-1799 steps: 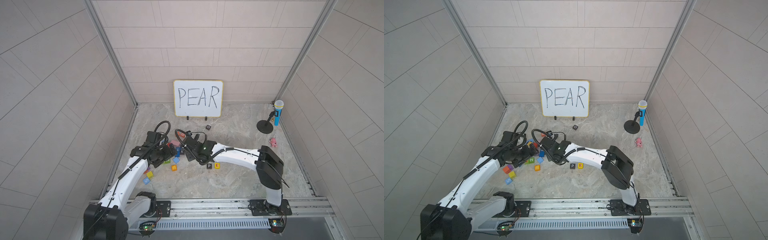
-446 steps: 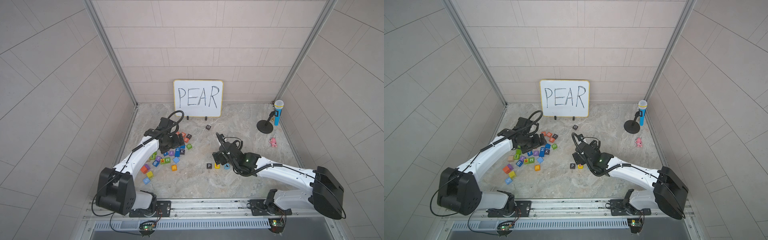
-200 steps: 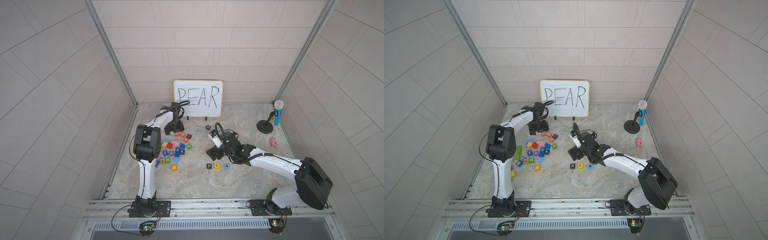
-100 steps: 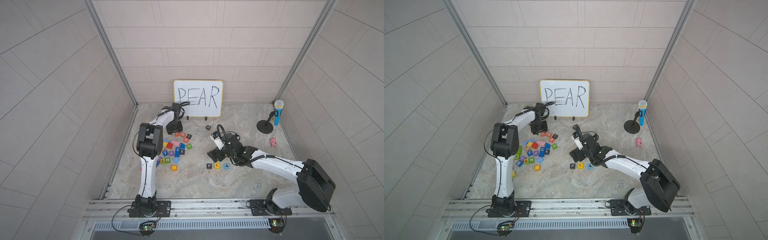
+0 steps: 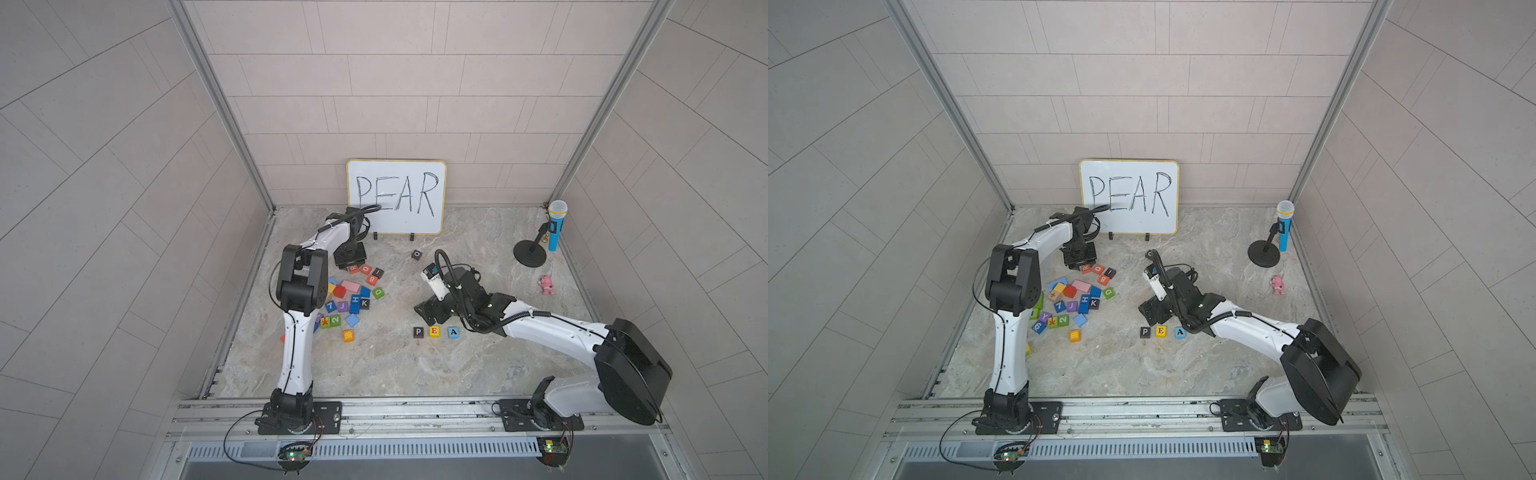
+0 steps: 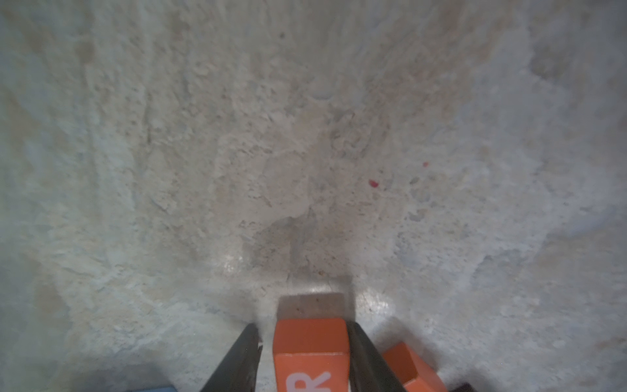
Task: Spell the uppercase word “pear” with letter blocks
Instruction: Pick up the letter block from the center of the board.
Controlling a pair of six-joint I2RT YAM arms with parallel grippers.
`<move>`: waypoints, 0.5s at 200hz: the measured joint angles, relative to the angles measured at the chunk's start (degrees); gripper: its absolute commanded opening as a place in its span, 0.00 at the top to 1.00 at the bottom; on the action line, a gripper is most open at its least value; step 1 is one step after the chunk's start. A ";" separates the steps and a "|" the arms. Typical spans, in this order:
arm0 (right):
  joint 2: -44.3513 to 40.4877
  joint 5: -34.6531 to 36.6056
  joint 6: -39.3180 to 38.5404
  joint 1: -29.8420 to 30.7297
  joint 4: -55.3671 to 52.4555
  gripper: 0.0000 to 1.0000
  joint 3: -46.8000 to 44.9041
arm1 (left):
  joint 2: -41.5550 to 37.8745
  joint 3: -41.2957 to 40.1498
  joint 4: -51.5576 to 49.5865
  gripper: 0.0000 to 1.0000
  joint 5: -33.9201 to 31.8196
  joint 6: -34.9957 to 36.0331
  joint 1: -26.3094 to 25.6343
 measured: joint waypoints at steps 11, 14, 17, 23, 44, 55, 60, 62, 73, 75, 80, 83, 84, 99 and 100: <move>-0.07 0.00 0.07 0.00 0.04 0.07 -0.35 | 0.02 0.00 0.00 0.61 0.00 0.15 0.00; -0.09 0.00 0.07 0.00 0.04 0.07 -0.42 | 0.02 0.00 0.00 0.61 0.00 0.02 0.00; -0.11 0.00 0.09 0.00 0.02 0.07 -0.46 | 0.02 0.00 -0.02 0.62 0.00 0.09 0.00; -0.17 0.00 0.11 0.00 0.02 0.07 -0.59 | 0.02 0.00 -0.02 0.64 0.00 0.07 0.00; -0.57 0.00 0.26 0.00 0.07 0.07 -0.76 | 0.02 0.00 -0.02 0.68 -0.02 0.15 0.00; -0.68 0.00 0.31 0.00 0.26 0.07 -0.76 | 0.02 0.02 -0.04 0.70 -0.02 0.11 0.00; -0.72 0.00 0.39 0.00 0.31 0.07 -0.76 | 0.02 0.02 -0.04 0.72 -0.04 0.07 0.00; -0.74 0.00 0.42 0.00 0.33 0.07 -0.76 | 0.02 0.02 -0.04 0.73 -0.02 0.13 0.00; -0.79 0.00 0.48 0.00 0.46 0.07 -0.76 | 0.02 0.02 -0.09 0.76 -0.02 0.11 0.00; -0.79 0.00 0.48 0.00 0.48 0.07 -0.76 | 0.00 0.02 -0.09 0.78 -0.04 0.11 0.00; -0.79 0.00 0.50 0.00 0.57 0.07 -0.76 | -0.02 0.02 -0.11 0.79 -0.02 0.13 0.00; -0.79 0.00 0.50 0.00 0.61 0.07 -0.76 | -0.02 0.02 -0.13 0.80 -0.02 0.13 0.00; -0.79 -0.02 0.50 0.00 0.63 0.07 -0.76 | -0.02 0.02 -0.13 0.81 -0.02 0.11 0.00; -0.92 0.00 0.66 0.00 0.63 0.07 -0.81 | -0.17 0.00 -0.33 0.85 -0.02 0.17 0.00; -0.98 0.00 0.66 0.00 0.63 0.07 -0.81 | -0.22 0.00 -0.35 0.85 -0.02 0.22 0.00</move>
